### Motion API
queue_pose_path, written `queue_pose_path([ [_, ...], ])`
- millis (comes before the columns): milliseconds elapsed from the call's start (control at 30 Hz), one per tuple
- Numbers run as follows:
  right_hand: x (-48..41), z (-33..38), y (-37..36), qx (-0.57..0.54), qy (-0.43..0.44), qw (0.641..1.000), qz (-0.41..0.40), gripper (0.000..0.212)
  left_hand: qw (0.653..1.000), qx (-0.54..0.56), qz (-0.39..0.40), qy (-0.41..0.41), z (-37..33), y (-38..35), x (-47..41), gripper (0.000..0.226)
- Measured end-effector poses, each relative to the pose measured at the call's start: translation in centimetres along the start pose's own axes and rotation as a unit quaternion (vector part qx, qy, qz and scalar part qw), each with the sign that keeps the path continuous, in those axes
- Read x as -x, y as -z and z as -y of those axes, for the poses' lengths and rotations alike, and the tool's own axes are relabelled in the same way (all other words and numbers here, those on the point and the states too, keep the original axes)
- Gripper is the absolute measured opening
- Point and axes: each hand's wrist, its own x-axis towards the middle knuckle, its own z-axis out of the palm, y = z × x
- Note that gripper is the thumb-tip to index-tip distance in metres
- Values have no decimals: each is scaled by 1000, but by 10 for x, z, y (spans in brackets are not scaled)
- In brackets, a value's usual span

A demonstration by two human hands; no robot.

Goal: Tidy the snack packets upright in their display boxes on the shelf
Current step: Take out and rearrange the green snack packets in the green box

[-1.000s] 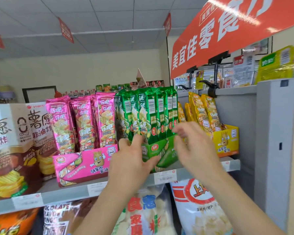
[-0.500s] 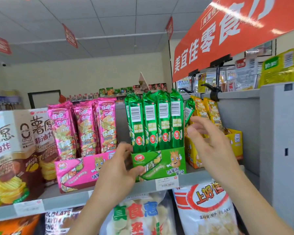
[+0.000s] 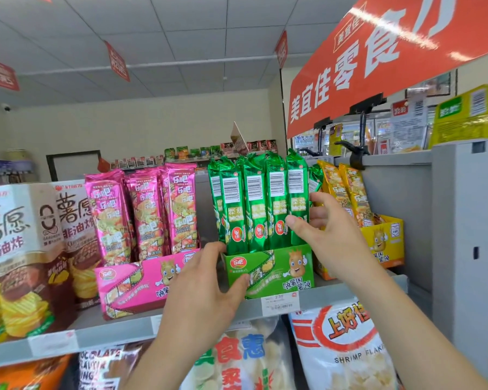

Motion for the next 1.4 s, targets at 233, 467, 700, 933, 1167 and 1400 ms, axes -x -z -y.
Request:
queue_pose_path([
  [233, -14, -4, 0, -71, -14, 997, 30, 25, 994, -82, 8, -66, 3, 7, -11, 41],
  [467, -20, -2, -21, 82, -19, 996, 28, 45, 992, -100, 4, -75, 3, 8, -18, 48],
  [700, -11, 8, -22, 155, 36, 986, -39, 61, 984, -161, -11, -80, -29, -18, -30, 53],
  [933, -15, 7, -11, 73, -6, 996, 53, 85, 979, -144, -35, -136, -64, -44, -24, 49],
  [1167, -26, -4, -3, 5, 13, 996, 83, 62, 961, -183, -58, -200, -65, -37, -20, 45],
  [1400, -25, -5, -3, -88, 39, 994, 55, 36, 943, -228, -94, -226, -36, -25, -20, 24],
])
